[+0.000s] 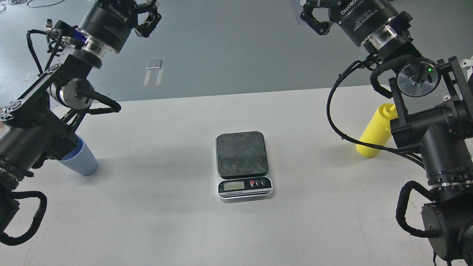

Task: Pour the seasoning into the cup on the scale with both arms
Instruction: 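Reach the left gripper down to the blue cup and grasp it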

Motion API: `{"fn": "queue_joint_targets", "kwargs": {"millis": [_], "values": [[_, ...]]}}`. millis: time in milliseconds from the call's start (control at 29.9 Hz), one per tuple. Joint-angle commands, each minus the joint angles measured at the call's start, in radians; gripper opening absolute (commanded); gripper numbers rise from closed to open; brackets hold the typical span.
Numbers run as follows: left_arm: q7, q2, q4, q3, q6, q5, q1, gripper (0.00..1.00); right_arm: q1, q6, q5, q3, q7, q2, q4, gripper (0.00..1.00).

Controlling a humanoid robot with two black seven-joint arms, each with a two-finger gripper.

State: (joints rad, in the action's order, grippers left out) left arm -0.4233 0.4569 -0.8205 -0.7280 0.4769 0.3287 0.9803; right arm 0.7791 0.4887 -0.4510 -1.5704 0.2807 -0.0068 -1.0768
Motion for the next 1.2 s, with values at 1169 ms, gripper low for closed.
{"fn": "queue_joint_targets", "kwargs": {"millis": [1169], "values": [[-0.065, 0.594, -0.048, 0.406, -0.658, 1.461, -0.314, 0.97, -0.012, 0.0, 0.0, -0.002, -0.002, 0.004, -0.015, 1.0]]}}
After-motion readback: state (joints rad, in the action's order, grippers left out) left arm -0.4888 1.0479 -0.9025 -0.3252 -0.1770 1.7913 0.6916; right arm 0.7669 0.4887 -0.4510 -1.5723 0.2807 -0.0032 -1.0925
